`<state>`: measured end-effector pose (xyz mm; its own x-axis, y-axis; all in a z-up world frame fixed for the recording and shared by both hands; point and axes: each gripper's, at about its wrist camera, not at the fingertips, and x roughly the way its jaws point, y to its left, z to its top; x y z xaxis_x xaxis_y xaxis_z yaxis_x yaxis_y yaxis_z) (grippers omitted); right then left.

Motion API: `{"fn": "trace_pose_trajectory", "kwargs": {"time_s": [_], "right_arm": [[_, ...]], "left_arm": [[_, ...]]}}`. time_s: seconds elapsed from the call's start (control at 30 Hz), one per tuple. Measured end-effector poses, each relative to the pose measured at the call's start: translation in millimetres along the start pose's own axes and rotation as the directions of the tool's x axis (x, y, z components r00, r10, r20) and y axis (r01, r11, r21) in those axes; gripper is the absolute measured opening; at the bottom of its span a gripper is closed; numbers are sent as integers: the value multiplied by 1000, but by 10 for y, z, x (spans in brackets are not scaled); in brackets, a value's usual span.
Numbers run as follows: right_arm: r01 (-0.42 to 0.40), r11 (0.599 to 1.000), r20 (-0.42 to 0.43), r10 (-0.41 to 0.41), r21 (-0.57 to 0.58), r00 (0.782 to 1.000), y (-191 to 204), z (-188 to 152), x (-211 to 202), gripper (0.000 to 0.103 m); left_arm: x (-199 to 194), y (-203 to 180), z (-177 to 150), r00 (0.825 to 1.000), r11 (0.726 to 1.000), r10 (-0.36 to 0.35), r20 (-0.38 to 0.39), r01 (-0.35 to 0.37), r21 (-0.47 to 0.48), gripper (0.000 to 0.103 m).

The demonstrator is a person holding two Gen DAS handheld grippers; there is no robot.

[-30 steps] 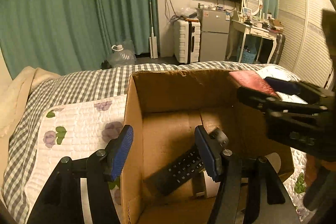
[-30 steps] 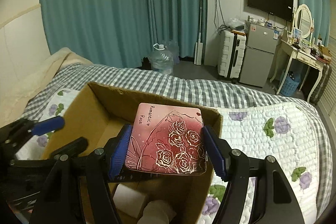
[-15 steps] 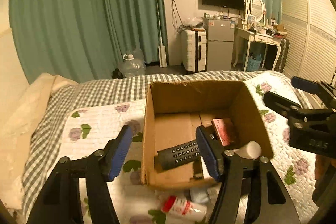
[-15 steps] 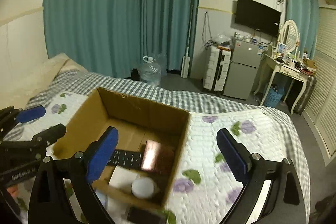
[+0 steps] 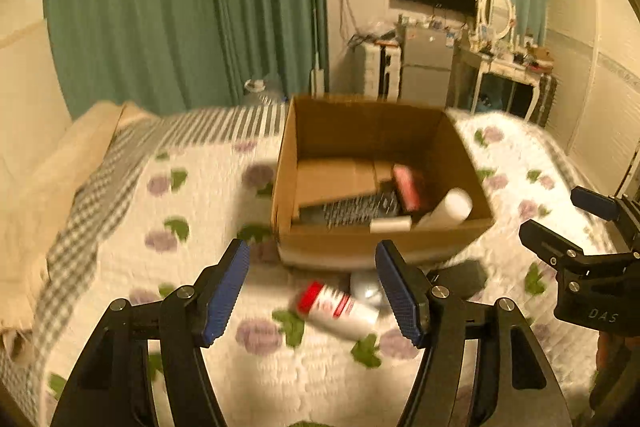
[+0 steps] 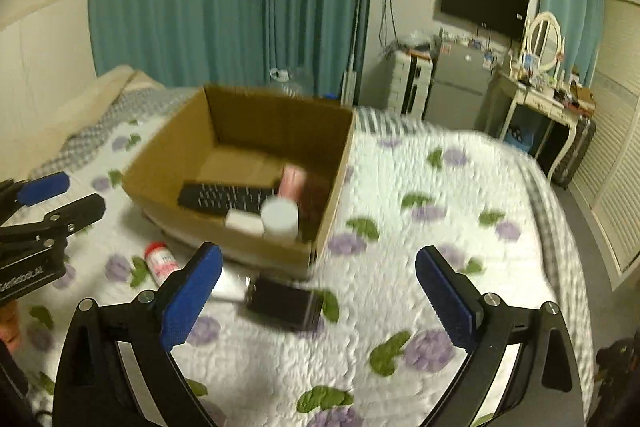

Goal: Organize rigid objects
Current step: 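Grasp the black rectangular charger with the right tool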

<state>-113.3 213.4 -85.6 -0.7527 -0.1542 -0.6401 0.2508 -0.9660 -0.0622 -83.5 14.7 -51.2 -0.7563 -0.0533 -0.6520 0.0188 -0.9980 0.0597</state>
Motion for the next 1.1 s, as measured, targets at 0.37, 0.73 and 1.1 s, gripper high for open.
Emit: {"fn": "trace_pose_trajectory", "kwargs": {"time_s": [0.37, 0.73, 1.1], "right_arm": [[-16, 999, -183, 7, -48, 983, 184, -472, 751, 98], [-59, 997, -176, 50, -44, 983, 230, -490, 745, 98], [-34, 999, -225, 33, 0, 974, 298, -457, 1029, 98]], "left_arm": [[687, -82, -623, 986, 997, -17, -169, 29, 74, 69], [783, -125, -696, 978, 996, -44, -206, 60, 70, 69], [749, 1, -635, 979, 1000, -1, -203, 3, 10, 69]]}}
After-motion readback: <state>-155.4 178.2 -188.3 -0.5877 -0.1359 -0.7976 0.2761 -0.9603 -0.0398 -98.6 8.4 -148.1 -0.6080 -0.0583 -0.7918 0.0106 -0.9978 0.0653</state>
